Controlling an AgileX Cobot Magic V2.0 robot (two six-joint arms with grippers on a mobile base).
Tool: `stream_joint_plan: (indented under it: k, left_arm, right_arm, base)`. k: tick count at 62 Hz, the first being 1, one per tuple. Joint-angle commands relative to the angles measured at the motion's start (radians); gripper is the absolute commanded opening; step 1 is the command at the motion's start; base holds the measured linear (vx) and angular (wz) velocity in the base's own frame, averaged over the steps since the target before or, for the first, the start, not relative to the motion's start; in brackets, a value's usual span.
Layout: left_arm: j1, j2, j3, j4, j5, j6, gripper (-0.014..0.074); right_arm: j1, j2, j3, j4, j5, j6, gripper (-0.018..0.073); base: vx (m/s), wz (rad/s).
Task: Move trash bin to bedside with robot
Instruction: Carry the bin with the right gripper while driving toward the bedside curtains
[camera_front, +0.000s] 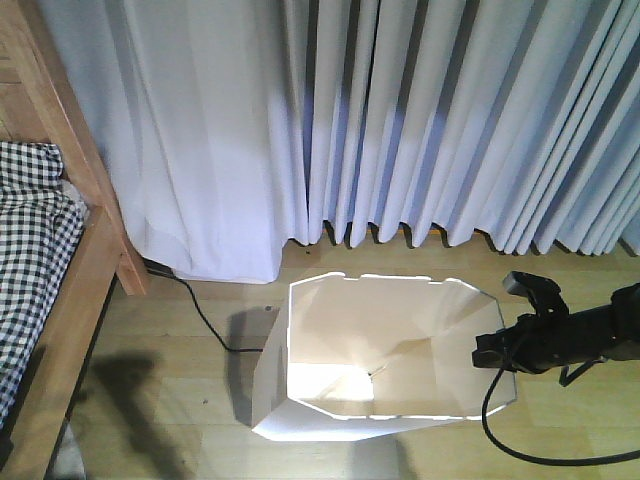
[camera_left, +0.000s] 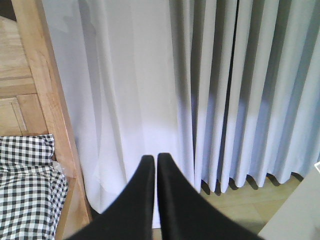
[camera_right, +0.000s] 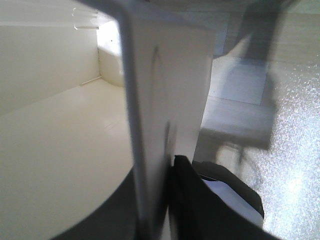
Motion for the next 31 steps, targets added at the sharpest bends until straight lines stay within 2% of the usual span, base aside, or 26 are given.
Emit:
stream_joint_plan:
  k: [1, 31]
  left_arm:
    - [-0.006, -0.014, 0.019, -0.004, -0.069, 0.0, -0.0006]
    - [-0.006, -0.014, 0.019, -0.004, -0.069, 0.0, -0.0006]
  right_arm:
    - [-0.001, -0.069, -0.005, 0.027, 0.26, 0.001, -0.0005]
    - [-0.001, -0.069, -0.005, 0.027, 0.26, 0.001, -0.0005]
  base:
    - [0.08, -0.01]
    - [0.03, -0.01]
